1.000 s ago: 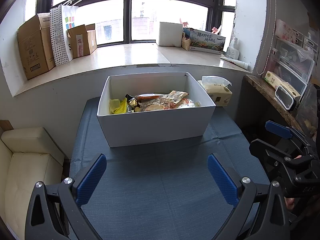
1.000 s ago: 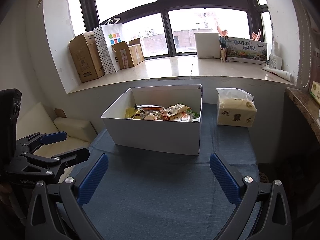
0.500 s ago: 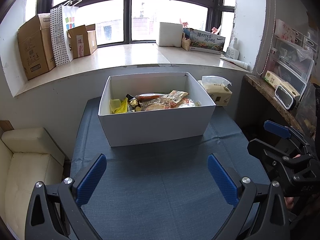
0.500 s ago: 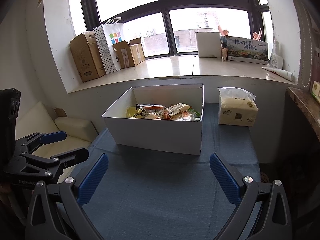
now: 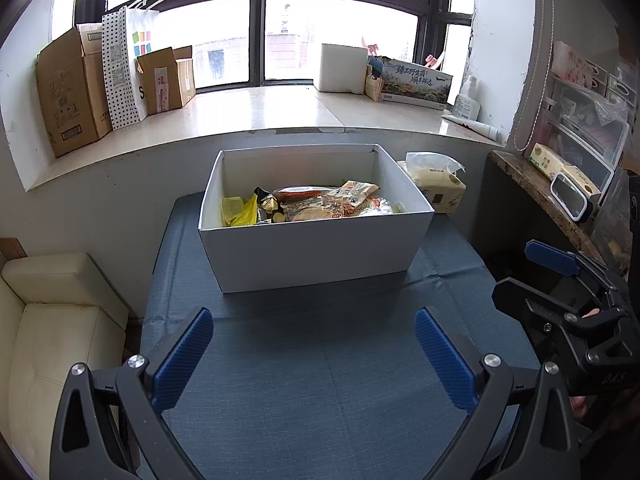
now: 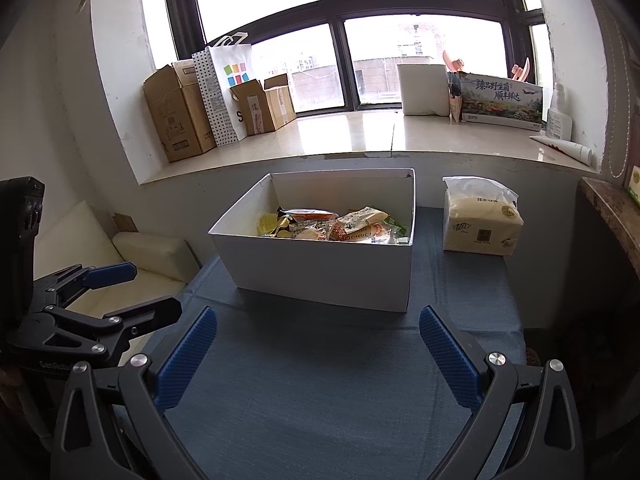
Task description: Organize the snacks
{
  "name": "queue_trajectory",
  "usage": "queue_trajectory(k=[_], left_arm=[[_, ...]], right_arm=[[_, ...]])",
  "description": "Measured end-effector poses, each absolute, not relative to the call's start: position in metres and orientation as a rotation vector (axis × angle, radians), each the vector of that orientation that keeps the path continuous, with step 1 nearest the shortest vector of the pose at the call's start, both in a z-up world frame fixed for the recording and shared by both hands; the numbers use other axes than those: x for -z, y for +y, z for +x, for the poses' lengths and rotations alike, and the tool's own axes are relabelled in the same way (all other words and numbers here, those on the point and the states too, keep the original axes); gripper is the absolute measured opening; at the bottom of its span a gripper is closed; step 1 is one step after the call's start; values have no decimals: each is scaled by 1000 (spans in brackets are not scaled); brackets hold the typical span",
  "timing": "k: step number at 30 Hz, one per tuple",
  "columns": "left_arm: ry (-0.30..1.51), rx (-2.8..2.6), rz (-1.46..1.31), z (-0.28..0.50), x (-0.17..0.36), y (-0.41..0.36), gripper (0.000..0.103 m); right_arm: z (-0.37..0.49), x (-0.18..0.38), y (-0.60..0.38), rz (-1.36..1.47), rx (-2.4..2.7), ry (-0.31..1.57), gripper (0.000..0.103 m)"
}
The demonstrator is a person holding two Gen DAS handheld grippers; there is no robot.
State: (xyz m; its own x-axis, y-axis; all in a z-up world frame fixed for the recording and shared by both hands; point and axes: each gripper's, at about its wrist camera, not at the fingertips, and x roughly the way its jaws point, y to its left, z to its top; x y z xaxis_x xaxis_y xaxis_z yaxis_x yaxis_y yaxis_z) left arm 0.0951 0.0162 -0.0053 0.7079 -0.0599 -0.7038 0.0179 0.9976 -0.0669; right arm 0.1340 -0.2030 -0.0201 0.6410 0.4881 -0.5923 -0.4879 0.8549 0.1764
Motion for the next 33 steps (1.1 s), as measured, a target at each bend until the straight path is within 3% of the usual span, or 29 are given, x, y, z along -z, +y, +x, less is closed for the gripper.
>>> queue_trajectory(k=[33], left_arm=[[782, 53, -65, 90, 3, 14, 103]], right_arm=[[129, 19, -204, -1, -547, 679, 103]])
